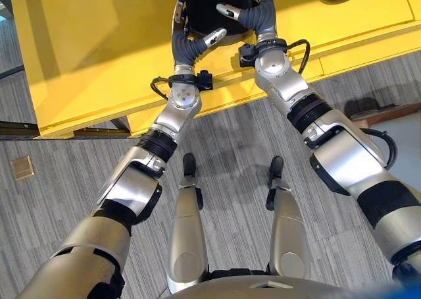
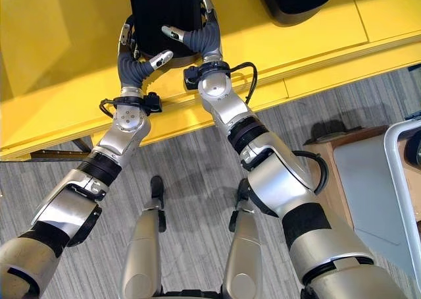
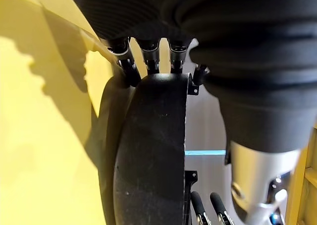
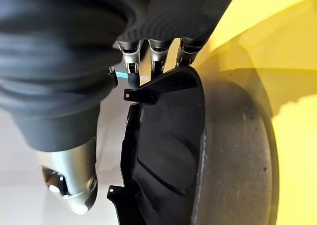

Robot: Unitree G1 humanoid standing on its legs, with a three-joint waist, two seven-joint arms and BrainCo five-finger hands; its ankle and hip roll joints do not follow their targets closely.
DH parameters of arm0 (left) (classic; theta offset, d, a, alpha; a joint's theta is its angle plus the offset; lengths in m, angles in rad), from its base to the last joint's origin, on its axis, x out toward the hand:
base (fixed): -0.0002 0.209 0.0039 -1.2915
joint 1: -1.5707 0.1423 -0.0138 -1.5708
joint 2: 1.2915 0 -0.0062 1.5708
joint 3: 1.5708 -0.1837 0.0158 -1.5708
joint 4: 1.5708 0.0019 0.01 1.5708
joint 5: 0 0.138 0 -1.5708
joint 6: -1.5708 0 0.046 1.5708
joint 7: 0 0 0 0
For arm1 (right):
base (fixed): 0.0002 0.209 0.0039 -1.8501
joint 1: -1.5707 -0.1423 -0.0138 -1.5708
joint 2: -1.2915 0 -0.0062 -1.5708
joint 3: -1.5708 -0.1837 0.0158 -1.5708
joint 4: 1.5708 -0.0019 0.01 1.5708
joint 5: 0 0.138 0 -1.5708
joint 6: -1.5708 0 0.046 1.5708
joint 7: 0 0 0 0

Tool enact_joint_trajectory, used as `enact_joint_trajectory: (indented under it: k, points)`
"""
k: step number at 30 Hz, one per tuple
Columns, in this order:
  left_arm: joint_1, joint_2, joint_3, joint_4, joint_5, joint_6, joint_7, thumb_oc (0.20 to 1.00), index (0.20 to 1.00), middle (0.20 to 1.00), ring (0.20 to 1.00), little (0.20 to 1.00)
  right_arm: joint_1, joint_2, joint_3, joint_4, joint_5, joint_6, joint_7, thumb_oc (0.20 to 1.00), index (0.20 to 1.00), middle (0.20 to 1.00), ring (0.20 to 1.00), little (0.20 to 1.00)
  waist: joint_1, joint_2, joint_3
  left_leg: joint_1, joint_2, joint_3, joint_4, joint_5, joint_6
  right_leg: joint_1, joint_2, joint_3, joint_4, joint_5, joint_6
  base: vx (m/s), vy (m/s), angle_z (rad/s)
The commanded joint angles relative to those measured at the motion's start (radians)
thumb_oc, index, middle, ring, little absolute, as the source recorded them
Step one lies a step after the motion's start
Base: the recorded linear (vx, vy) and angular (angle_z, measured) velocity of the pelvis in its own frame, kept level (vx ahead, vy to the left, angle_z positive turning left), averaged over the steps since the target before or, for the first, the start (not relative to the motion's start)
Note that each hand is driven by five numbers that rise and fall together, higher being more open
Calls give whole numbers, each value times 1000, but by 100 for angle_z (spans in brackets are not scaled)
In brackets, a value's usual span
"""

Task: Move parts from the plastic box to the shelf.

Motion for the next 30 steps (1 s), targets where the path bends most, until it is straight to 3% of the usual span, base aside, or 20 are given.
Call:
enact_joint_trajectory:
  k: [1, 30]
  points:
    - [-3, -41, -53, 26, -25, -2, -28, 1000, 1000, 1000, 1000, 1000, -137, 38, 15, 25, 10, -23, 21, 1000, 1000, 1000, 1000, 1000, 16, -1, 39, -15, -31, 26, -19, 4, 69, 33, 36, 24, 74, -38, -42, -6, 23, 6]
    - [-42, -9, -74, -5, -55, -36, -33, 1000, 1000, 1000, 1000, 1000, -196, 67, 32, 91, 27, -20, 36, 1000, 1000, 1000, 1000, 1000, 66, 6, 20, -39, -53, 3, 8, -13, 88, 38, 14, 5, 94, -45, -33, 4, 11, 2]
